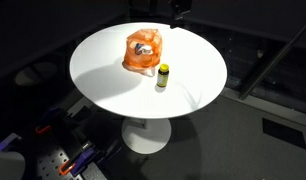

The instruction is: Pick up the brown medicine bottle with a yellow lid and put it in the orange plastic

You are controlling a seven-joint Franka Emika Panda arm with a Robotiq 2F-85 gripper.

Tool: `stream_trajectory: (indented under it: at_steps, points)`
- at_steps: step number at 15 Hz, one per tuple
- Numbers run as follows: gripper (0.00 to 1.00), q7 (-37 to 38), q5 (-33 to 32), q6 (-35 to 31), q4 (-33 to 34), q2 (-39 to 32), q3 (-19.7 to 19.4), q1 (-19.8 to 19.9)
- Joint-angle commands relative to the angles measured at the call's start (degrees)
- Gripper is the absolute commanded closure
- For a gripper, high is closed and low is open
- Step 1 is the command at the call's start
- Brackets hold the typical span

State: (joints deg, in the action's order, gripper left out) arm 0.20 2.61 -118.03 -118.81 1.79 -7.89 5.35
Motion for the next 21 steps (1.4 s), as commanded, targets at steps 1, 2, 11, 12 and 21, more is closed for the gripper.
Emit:
stream_trajectory:
  at_steps: [1,2,11,12,21]
  points:
    - [0.00,0.5,1.3,0.8,4.2,-4.8,0.1,0.9]
    - [0.00,0.7,1.2,1.0,4.5,-4.8,0.1,1.0]
    - [0.00,-1.4,2.1,-2.3,4.1,-7.2,0.4,1.2]
    - [0.00,-1.8,2.7,-3.2,4.4,-8.5,0.6,1.2]
    - [0.00,-2.4,4.8,-11.0,7.6,-22.6,2.6,1.1]
